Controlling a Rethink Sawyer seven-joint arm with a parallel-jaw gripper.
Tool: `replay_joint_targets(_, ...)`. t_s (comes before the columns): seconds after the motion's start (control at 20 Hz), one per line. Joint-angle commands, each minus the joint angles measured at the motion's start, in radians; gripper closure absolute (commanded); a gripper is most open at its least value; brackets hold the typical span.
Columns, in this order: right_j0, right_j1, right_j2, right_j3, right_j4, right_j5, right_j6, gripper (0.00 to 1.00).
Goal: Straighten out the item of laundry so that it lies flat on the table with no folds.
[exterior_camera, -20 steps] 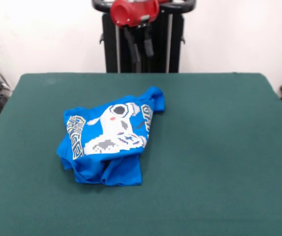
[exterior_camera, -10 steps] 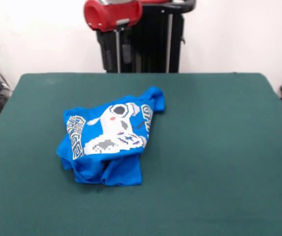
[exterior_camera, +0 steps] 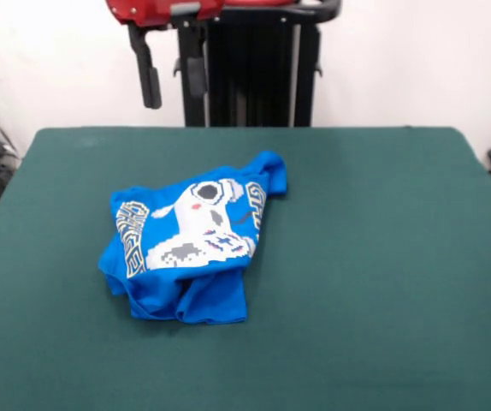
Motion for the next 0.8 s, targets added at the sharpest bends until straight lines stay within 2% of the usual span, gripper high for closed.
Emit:
replay_joint_targets(0.05,0.010,0.174,-0.016,-0.244,-0.021,-0.183,0.543,0.00)
replay_joint_targets(0.25,0.005,0.239,-0.056,-0.336,-0.008,-0.209,0.630,0.00)
replay_joint_targets(0.8,-0.008,0.287,-0.071,-0.438,0.052,-0.225,0.578,0.00)
